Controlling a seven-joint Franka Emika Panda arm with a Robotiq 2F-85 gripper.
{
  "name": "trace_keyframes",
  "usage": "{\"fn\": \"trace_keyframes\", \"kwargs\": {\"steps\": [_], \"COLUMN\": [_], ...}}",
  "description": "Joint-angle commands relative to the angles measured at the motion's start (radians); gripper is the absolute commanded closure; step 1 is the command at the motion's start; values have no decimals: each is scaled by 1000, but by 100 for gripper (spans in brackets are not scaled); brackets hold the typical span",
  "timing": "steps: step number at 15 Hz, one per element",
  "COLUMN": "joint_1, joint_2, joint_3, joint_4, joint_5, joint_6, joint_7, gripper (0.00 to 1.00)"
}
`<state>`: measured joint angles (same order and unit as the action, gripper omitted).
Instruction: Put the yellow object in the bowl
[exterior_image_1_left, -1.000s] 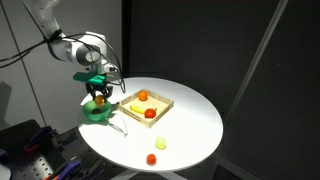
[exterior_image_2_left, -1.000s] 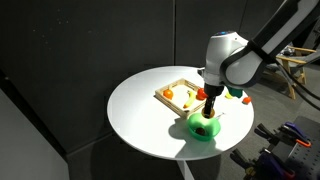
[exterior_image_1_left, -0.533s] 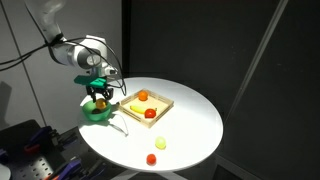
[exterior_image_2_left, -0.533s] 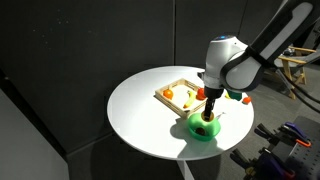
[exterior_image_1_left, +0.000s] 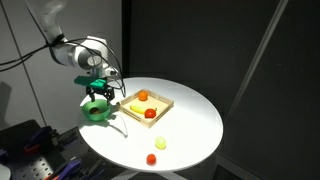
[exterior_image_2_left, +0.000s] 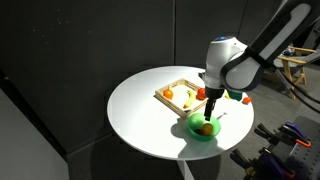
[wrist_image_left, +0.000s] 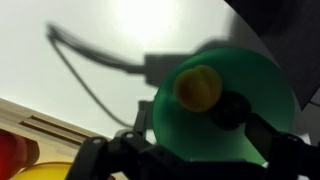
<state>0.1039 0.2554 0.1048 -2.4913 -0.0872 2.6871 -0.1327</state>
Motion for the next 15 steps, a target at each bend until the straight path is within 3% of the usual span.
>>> {"fn": "trace_keyframes", "kwargs": {"steps": [1, 9, 15], "joint_1": [0, -13, -37], "joint_2": [-41, -129, -225], "joint_3": [-22, -63, -64], "joint_4": [0, -8, -19], "joint_5": [-1, 6, 54], "joint_6": [-61, -133, -222], "joint_7": [74, 197, 186], "gripper": [0, 0, 0]}}
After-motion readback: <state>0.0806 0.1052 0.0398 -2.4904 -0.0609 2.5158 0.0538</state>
